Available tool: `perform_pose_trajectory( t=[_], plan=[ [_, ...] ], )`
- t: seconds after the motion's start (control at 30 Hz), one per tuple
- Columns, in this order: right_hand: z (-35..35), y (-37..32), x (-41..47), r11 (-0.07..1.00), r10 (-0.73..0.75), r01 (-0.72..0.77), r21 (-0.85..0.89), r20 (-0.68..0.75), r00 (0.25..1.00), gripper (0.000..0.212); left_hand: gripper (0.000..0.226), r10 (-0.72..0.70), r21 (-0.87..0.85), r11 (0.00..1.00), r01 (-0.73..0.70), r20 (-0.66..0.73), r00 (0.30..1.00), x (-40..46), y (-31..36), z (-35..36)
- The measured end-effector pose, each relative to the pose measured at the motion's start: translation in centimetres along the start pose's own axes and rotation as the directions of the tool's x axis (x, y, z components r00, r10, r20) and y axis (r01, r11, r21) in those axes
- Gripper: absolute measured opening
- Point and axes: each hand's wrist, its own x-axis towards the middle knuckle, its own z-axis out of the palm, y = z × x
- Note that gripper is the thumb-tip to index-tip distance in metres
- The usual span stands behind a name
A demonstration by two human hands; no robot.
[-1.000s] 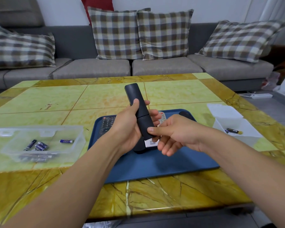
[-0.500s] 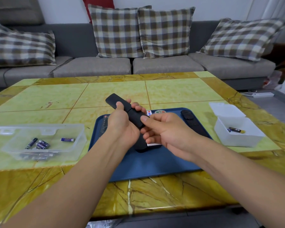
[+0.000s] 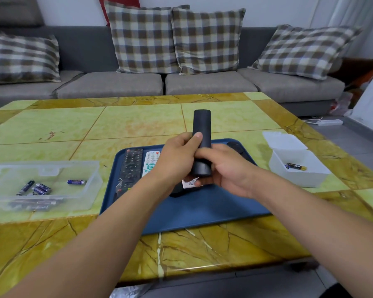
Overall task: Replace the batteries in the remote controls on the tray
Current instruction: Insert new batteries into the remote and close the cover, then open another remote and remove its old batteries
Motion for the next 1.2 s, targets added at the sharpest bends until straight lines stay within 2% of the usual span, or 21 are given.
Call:
perform_pose_trajectory(
  t=[0.03, 0.07, 0.1, 0.13, 0.17, 0.2, 0.23, 0.27, 0.33, 0.4, 0.47, 0.53, 0.67, 0.77, 0.87, 0.93, 1.03, 1.13, 1.17, 1.2],
  plan=[
    [-0.4, -0.3, 0.1, 1.000, -0.002, 0.003, 0.020, -0.057, 0.998, 0.012, 0.023, 0.005, 0.010, 1.000, -0.005, -0.014, 1.000, 0.4, -0.2, -0.2],
    [-1.0, -0.5, 0.3, 1.000, -0.005, 0.005, 0.002, -0.137, 0.991, 0.011, 0.019, 0.032, 0.096, 0.995, -0.029, -0.030, 0.999, 0.6, -0.3, -0.6],
    [-1.9, -0.7, 0.6, 0.996, -0.018, -0.004, -0.090, -0.238, 0.971, 0.013, 0.022, 0.089, 0.277, 0.958, -0.077, -0.030, 0.996, 0.9, -0.7, -1.0],
    [-2.9, -1.0, 0.9, 0.964, -0.049, -0.046, -0.263, -0.344, 0.938, 0.014, 0.027, 0.150, 0.472, 0.871, -0.138, 0.014, 0.989, 1.0, -1.2, -1.4],
    [-4.1, -1.1, 1.1, 0.872, -0.097, -0.130, -0.472, -0.426, 0.899, 0.012, 0.034, 0.179, 0.621, 0.758, -0.200, 0.097, 0.979, 1.1, -1.9, -1.7],
    [-5.1, -1.1, 1.2, 0.725, -0.146, -0.224, -0.651, -0.464, 0.874, 0.016, 0.041, 0.163, 0.714, 0.654, -0.251, 0.190, 0.968, 1.0, -2.5, -2.1],
    [-6.0, -0.9, 1.3, 0.578, -0.169, -0.300, -0.759, -0.471, 0.866, 0.023, 0.048, 0.128, 0.764, 0.573, -0.298, 0.276, 0.953, 1.1, -3.2, -2.3],
    [-6.4, -0.6, 1.3, 0.475, -0.153, -0.348, -0.808, -0.466, 0.871, 0.030, 0.054, 0.090, 0.786, 0.517, -0.339, 0.344, 0.935, 1.1, -3.9, -2.4],
    [-6.9, 0.0, 1.5, 0.374, -0.120, -0.369, -0.851, -0.439, 0.891, 0.034, 0.062, 0.015, 0.806, 0.448, -0.388, 0.427, 0.904, 1.2, -4.9, -2.4],
    [-6.9, 0.3, 1.9, 0.337, -0.154, -0.347, -0.875, -0.415, 0.897, 0.018, 0.066, -0.020, 0.813, 0.413, -0.411, 0.460, 0.888, 1.3, -5.3, -2.6],
    [-6.9, 0.4, 2.2, 0.339, -0.199, -0.327, -0.882, -0.407, 0.891, 0.007, 0.065, -0.023, 0.811, 0.420, -0.408, 0.459, 0.888, 1.4, -5.3, -2.9],
    [-7.0, 0.8, 2.4, 0.331, -0.166, -0.332, -0.884, -0.401, 0.901, 0.015, 0.064, -0.015, 0.805, 0.429, -0.409, 0.459, 0.888, 1.5, -5.3, -2.9],
    [-7.3, 2.6, 3.2, 0.183, -0.200, -0.284, -0.941, -0.318, 0.927, 0.020, 0.062, -0.022, 0.814, 0.410, -0.411, 0.459, 0.888, 1.6, -5.4, -2.7],
    [-6.9, 2.9, 3.4, 0.197, -0.201, -0.263, -0.945, -0.301, 0.932, 0.030, 0.063, -0.034, 0.827, 0.386, -0.410, 0.456, 0.889, 1.5, -5.3, -2.4],
    [-6.5, 2.8, 3.2, 0.299, -0.154, -0.279, -0.912, -0.335, 0.930, 0.029, 0.063, -0.042, 0.832, 0.375, -0.408, 0.455, 0.890, 1.5, -5.4, -2.4],
    [-6.2, 2.6, 3.1, 0.324, -0.142, -0.293, -0.899, -0.353, 0.925, 0.028, 0.063, -0.039, 0.832, 0.373, -0.411, 0.457, 0.889, 1.5, -5.5, -2.5],
    [-5.8, 2.2, 3.0, 0.361, -0.130, -0.327, -0.873, -0.395, 0.910, 0.040, 0.064, -0.033, 0.834, 0.364, -0.415, 0.457, 0.889, 1.6, -5.7, -2.5],
    [-5.6, 2.2, 3.3, 0.513, -0.055, -0.363, -0.778, -0.452, 0.890, 0.040, 0.066, -0.027, 0.837, 0.355, -0.416, 0.454, 0.891, 1.5, -5.8, -2.4],
    [-5.6, 2.2, 3.4, 0.533, -0.067, -0.364, -0.764, -0.467, 0.882, 0.039, 0.066, -0.026, 0.837, 0.355, -0.415, 0.453, 0.891, 1.5, -5.8, -2.4],
    [-5.7, 2.1, 3.4, 0.505, -0.111, -0.360, -0.784, -0.473, 0.874, 0.037, 0.067, -0.026, 0.837, 0.355, -0.416, 0.454, 0.891, 1.5, -5.8, -2.4]
  ],
)
